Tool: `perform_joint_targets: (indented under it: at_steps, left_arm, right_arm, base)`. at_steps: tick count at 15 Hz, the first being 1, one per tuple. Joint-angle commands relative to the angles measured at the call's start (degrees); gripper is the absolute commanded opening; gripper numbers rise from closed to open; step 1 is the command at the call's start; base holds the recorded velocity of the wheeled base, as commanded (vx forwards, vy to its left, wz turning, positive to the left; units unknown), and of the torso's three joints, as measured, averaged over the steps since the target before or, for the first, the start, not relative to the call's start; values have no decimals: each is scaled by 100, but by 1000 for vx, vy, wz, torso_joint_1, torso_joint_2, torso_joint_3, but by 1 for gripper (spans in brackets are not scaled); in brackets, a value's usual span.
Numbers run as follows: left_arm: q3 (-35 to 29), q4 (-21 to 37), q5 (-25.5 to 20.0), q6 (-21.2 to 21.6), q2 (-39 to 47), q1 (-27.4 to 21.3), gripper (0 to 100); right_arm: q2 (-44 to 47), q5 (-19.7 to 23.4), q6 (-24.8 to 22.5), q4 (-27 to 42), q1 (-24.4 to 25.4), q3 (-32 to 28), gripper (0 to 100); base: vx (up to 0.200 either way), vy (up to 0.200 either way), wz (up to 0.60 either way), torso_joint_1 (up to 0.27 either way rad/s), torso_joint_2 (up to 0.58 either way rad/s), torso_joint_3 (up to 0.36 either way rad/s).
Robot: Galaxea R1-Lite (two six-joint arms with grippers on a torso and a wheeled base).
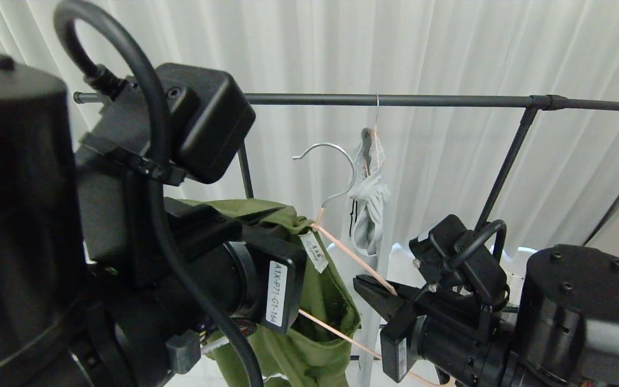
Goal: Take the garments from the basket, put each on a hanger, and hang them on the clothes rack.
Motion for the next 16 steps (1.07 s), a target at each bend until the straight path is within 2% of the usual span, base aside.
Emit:
perform_joint_targets:
  at_steps: [1, 5, 9, 10, 16]
  left_arm:
    - [185, -96, 9, 12, 18, 30, 0]
    - [352, -325, 9, 73, 9, 30, 0]
    - [352, -325, 9, 82, 71, 21, 0]
    - [352, -325, 9, 82, 79, 21, 100]
    - [422, -325, 9, 82, 35, 39, 100]
  right_arm:
    - [-2, -122, -7, -222, -61, -50, 0]
    - [-29, -526, -34, -530, -96, -59, 0]
    - [-81, -535, -113, -697, -96, -76, 0]
    - [-99, -535, -121, -706, -96, -76, 0]
    - [-160, -535, -491, -1075, -123, -50, 0]
  base:
    - [0, 0, 0, 0, 0, 0]
    - [0, 0, 0, 0, 0, 0]
    - [0, 0, 0, 0, 0, 0]
    - [0, 0, 0, 0, 0, 0]
    - [0, 0, 0, 0, 0, 0]
